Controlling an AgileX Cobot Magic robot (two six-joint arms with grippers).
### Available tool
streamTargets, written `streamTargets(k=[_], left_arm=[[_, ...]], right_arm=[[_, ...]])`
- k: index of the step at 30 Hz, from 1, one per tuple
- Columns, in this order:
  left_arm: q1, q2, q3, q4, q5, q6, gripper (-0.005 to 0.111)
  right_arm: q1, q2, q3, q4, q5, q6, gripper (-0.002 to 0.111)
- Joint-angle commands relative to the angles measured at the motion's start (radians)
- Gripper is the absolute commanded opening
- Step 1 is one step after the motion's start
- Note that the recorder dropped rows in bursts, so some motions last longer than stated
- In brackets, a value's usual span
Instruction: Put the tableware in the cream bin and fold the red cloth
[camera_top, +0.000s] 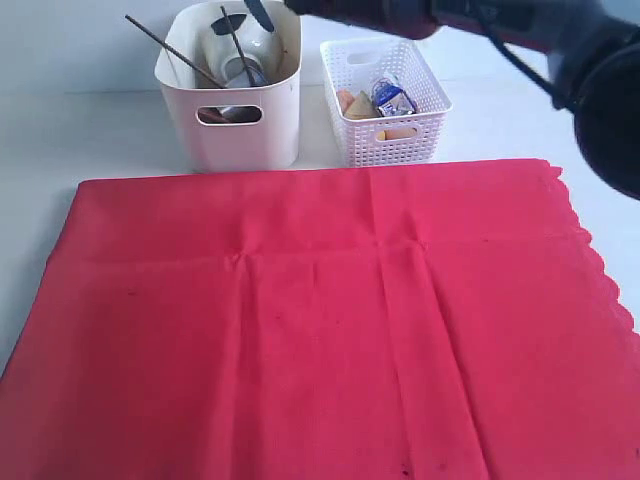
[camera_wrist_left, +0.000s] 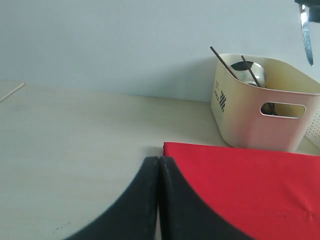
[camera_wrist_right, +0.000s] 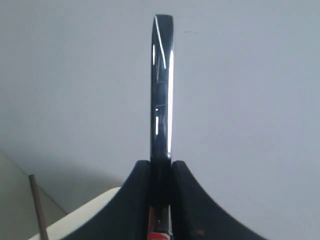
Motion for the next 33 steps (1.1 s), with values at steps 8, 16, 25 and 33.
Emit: streamTargets(k=[8, 16, 25, 33], left_arm=[[0.001, -0.007, 0.0, -0.006, -0.003, 0.001, 0.003], [0.001, -0.007, 0.0, -0.006, -0.003, 0.001, 0.003], [0.001, -0.007, 0.0, -0.006, -0.003, 0.001, 0.003], [0.001, -0.007, 0.0, -0.006, -0.003, 0.001, 0.003]], right_arm=[[-0.002, 0.164, -0.069, 0.05, -0.144, 0.023, 0.007], [-0.008, 0.058, -0.069, 0.214, 0.173, 0.018, 0.049], [-0.049, -0.291, -0.069, -0.463, 1.024, 0.443, 0.015], [-0.049, -0.507, 0.059, -0.544, 1.408, 0.495, 0.0]])
